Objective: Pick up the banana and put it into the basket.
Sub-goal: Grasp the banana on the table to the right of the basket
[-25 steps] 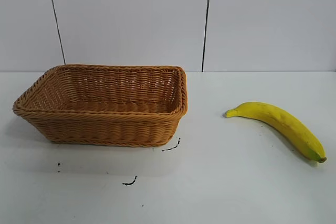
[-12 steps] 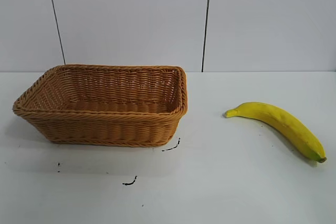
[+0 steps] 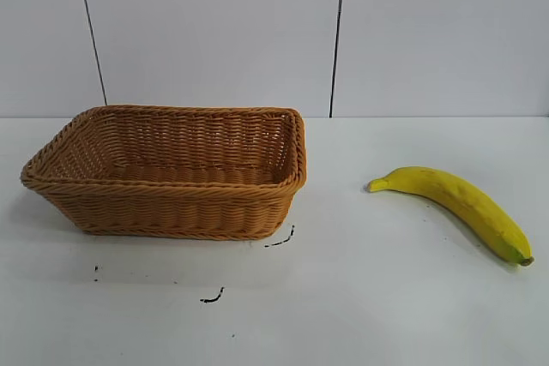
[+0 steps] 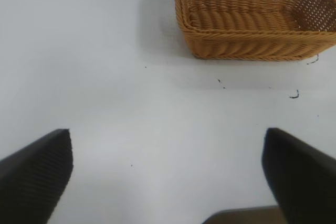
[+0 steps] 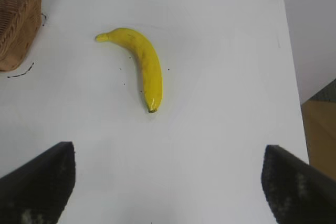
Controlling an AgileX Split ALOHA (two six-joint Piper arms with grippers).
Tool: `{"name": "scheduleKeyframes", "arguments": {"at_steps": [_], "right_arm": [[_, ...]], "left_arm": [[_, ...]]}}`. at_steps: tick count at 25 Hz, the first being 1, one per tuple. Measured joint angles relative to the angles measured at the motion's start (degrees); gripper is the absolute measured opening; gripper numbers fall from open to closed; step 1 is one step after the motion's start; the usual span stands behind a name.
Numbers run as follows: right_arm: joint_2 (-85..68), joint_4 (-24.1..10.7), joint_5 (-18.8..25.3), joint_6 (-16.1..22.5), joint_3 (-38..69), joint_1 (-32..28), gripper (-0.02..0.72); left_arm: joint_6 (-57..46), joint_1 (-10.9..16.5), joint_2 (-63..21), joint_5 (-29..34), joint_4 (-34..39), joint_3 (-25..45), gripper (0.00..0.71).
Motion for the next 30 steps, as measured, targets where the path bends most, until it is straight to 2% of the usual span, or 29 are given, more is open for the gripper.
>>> {"name": "scheduleKeyframes", "arguments": {"at_steps": [5,11,14,17,20,30], "right_arm": [[18.2,0.0,0.8,-0.5,-8.7,0.0,0.689],[36.4,0.5,2.1,-8.5,-20.9,0.0,0.689],[43.0,0.5,2.1,-13.6,-25.5,1.6,0.689],[47.7,0.5,1.2,-16.2,-27.4,4.6,0.689],[51.8,0.5,-1.0,-16.6,-27.6,6.5,0.689],[64.8,0.1,-6.9,-15.9,-27.7,5.6,0.689]], "left_arm": [[0.0,0.0,0.0,0.0,0.0,0.0,0.695],[0.0,0.0,0.0,0.0,0.0,0.0,0.695],[0.0,0.0,0.0,0.0,0.0,0.0,0.695],[0.0,0.0,0.0,0.0,0.0,0.0,0.695],[0.0,0.0,0.0,0.0,0.0,0.0,0.695],[0.0,0.0,0.0,0.0,0.0,0.0,0.695]]}}
